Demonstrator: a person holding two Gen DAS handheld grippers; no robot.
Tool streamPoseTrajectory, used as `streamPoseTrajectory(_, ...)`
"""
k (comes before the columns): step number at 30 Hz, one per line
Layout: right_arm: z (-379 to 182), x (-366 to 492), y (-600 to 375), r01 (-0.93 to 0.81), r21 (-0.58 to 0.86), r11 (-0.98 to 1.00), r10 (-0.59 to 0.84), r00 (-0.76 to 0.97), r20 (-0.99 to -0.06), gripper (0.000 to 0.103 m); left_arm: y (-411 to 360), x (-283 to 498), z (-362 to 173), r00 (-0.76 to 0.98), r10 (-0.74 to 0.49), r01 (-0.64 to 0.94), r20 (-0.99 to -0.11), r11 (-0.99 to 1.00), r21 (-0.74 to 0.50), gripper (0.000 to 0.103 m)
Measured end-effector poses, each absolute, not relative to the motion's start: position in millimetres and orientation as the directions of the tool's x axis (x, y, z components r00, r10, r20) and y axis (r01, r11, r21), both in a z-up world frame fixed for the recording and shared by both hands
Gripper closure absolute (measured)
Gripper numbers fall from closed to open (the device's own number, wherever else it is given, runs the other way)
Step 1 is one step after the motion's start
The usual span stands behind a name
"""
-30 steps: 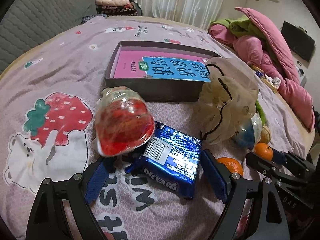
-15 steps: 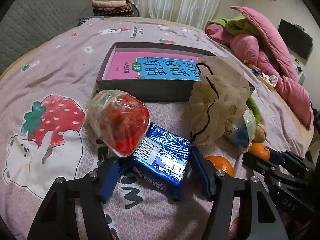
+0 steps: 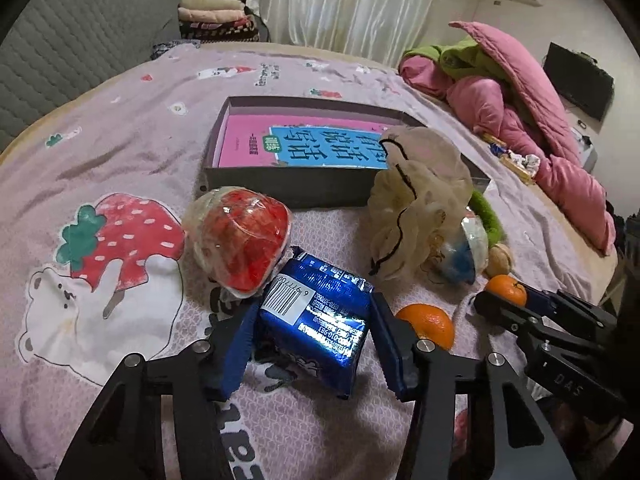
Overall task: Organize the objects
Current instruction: 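Lift the blue packet with the left gripper while the right gripper lifts the orange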
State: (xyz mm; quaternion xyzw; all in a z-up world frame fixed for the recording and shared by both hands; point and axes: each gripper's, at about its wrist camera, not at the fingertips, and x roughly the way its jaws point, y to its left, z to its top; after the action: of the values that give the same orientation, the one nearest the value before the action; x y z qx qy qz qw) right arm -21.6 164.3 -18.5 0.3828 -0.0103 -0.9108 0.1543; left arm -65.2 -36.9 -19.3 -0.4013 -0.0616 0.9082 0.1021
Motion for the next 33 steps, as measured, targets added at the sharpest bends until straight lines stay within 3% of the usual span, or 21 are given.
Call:
streamPoseTrajectory(7,-13.2,-19.6,165.0,0.278,0.134,-0.951,-0.293,-0.674,-0.679,0.065,-44.3,-57.5,-16.5,-0.641,0.296,-0.145,-0.708,-0.953,-0.267,0.048)
streamPoseTrajectory(19,-3.9,-11.9,164.1,0.295,0.113,-0.949,-0.296,-0.705,-0.644,0.065,-33.5,-35.6,5.6,-0.686,0.333,-0.208,-0.646,-0.942,-0.265,0.049)
streamPoseTrajectory(33,18.4,-5.5,168.3,0.301,0.055,-0.952,-0.276,-0.769,-0.576,0.065,-23.0,-31.5,33.6,-0.769,0.299,-0.184,-0.566,-0.950,-0.252,0.049)
